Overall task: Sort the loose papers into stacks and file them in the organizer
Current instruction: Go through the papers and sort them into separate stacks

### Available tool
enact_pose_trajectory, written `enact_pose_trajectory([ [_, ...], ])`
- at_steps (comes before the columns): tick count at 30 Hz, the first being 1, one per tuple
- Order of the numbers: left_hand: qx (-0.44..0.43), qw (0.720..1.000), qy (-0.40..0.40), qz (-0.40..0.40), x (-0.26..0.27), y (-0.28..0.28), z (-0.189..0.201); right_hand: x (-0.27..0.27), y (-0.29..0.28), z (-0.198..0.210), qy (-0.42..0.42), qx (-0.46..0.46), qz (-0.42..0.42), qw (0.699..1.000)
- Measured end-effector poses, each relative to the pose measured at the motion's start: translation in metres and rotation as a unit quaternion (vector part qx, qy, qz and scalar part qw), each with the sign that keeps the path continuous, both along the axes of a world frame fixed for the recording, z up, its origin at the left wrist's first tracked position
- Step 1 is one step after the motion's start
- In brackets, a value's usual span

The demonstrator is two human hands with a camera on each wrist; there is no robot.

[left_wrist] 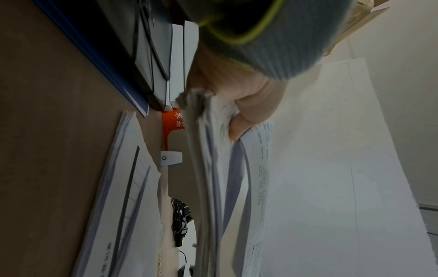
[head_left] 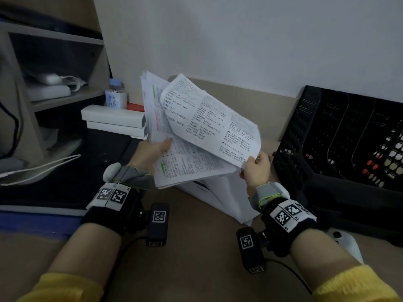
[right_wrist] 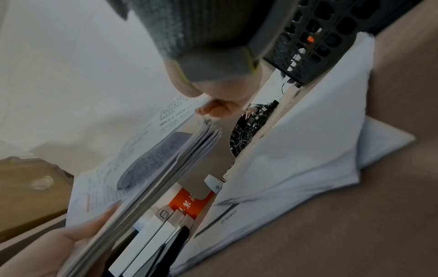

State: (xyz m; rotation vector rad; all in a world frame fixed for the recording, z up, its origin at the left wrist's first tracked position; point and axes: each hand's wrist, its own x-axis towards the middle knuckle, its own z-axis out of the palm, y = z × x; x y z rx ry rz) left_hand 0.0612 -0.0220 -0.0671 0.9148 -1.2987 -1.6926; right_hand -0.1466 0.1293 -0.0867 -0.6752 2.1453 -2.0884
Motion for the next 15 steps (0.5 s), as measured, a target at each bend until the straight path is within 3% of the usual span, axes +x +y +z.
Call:
enact_pose_trajectory([
  [3, -0.005, 0.999, -0.022, -0.026, -0.0013, 0.0036, 0.0011, -0.0031, -0.0027, -0.0023, -0.027, -0.006, -0.006, 1.000],
  [8, -0.008, 0.999, -0.040, 0.004, -0.0045, 0.0073, -0.0026, -0.0006, 0.0050, 0.0002, -0.073, -0.061, 0.010, 0.995],
  [15, 0.005, 0.999, -0.035, 0.022, -0.0008, 0.0003, -0.0056, -0.0070, 0.0020, -0.0021, -0.013, -0.059, -0.033, 0.998],
])
